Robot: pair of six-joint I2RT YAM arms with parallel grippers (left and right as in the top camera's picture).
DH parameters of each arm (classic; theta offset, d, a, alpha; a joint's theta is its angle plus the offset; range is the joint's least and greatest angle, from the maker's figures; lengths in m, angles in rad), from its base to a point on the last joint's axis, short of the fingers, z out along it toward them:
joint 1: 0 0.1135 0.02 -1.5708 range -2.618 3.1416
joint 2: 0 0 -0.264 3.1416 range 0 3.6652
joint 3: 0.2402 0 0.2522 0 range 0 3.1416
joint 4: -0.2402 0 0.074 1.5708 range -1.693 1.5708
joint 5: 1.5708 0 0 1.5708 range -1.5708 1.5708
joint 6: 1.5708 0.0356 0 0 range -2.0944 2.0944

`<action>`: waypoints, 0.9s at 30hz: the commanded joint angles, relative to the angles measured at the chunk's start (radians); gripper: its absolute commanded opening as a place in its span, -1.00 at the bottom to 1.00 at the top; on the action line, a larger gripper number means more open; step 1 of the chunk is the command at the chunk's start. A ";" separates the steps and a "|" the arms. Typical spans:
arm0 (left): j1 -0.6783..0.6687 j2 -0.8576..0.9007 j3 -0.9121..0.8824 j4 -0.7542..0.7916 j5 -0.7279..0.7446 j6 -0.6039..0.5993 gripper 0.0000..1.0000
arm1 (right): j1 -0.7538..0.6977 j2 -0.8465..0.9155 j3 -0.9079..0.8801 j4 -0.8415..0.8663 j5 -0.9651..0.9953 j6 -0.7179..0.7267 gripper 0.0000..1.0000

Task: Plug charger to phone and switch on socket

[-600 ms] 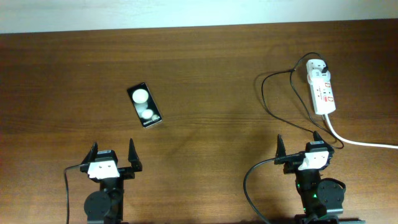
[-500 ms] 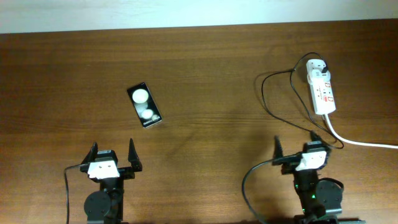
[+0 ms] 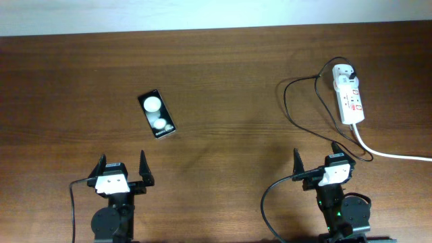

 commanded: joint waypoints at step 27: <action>-0.008 0.920 1.122 -0.771 0.160 -0.070 0.98 | 0.005 -0.006 -0.005 -0.005 -0.001 -0.006 0.97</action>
